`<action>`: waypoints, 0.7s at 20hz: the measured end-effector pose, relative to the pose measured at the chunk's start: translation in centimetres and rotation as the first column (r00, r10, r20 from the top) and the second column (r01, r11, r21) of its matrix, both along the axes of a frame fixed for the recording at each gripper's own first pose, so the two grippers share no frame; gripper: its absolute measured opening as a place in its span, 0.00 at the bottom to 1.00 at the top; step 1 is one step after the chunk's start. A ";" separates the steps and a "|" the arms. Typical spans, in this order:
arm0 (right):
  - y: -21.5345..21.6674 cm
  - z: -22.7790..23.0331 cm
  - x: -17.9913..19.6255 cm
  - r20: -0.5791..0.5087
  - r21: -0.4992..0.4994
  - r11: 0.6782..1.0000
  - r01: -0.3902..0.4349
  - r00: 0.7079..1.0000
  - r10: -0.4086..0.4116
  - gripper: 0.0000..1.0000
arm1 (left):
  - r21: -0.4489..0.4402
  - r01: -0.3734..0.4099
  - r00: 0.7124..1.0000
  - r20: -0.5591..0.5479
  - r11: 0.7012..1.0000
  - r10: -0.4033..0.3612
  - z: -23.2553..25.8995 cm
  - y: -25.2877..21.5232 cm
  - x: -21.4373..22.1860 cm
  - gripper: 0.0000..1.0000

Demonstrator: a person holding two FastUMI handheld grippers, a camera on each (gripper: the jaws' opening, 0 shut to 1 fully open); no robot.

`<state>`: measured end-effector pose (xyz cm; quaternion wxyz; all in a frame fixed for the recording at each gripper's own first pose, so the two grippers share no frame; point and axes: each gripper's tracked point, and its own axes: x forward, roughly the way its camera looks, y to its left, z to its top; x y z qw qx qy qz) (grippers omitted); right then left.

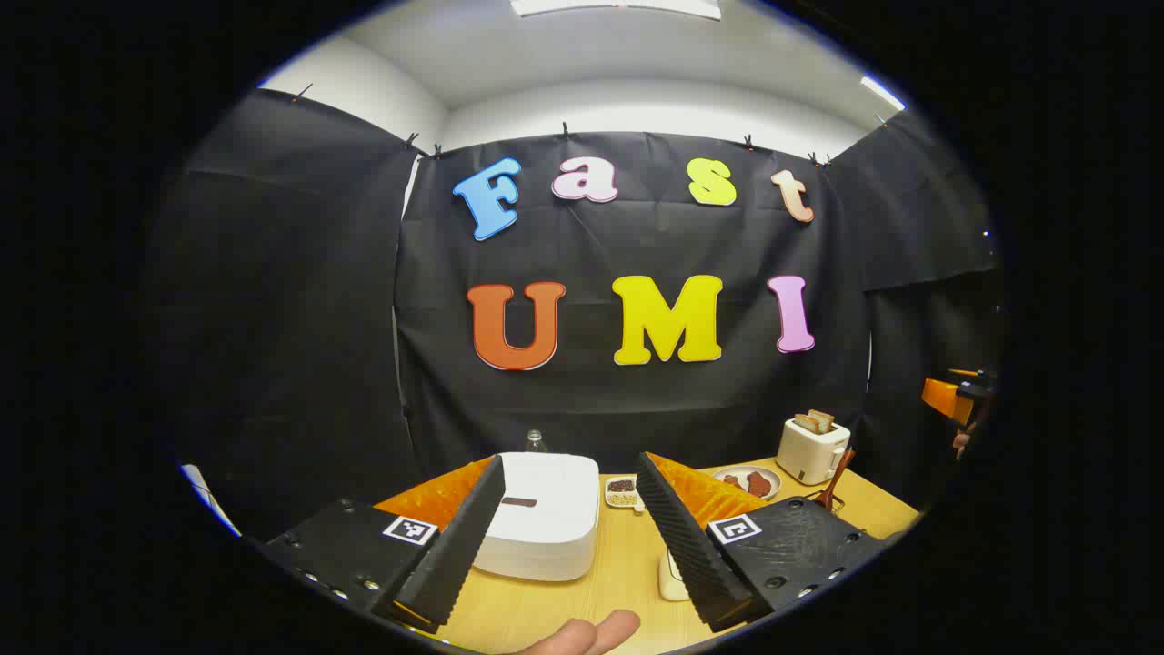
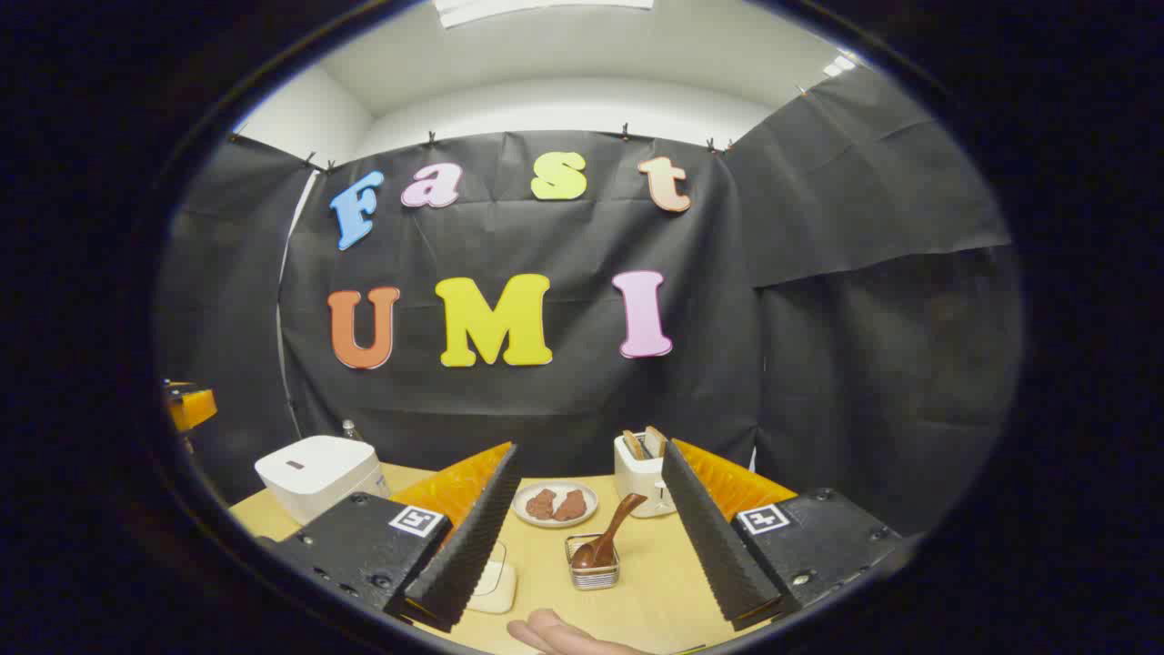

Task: Close the left gripper, press the button to open the rice cooker; take a wooden spoon from the chopstick holder with the right hand, scoop a spoonful of rice and pour it into the rice cooker, then put the wooden spoon back into the chopstick holder.

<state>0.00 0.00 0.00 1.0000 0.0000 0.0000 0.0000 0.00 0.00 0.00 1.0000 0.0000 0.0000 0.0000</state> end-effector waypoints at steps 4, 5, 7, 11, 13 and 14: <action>-1.3 0.2 -0.1 0.028 0.016 1.000 0.026 0.999 -0.027 0.96 | 0.003 -0.006 1.000 -0.010 1.000 0.006 -0.4 0.0 0.2 0.93; -1.4 -0.1 0.0 0.021 0.017 0.999 0.026 0.999 -0.027 0.96 | 0.008 0.009 1.000 -0.009 1.000 -0.009 -0.5 -0.4 0.2 0.93; -1.7 -0.3 0.0 0.016 0.020 0.999 0.026 1.000 -0.026 0.96 | 0.032 0.008 1.000 0.005 0.999 -0.008 -0.5 -0.4 0.2 0.93; -1.9 -0.5 0.4 0.018 0.027 0.999 0.039 0.999 -0.039 0.96 | 0.009 0.020 1.000 -0.014 1.000 -0.020 -1.3 -0.9 0.6 0.93; -1.8 -1.0 0.7 0.008 0.038 0.999 0.023 1.000 -0.024 1.00 | 0.017 0.037 0.999 -0.031 0.999 -0.036 -1.8 -1.5 0.6 0.93; -1.9 -1.1 0.9 0.004 0.034 0.999 0.021 1.000 -0.021 1.00 | 0.043 0.029 0.999 -0.019 0.999 -0.028 -1.7 -1.2 0.8 0.93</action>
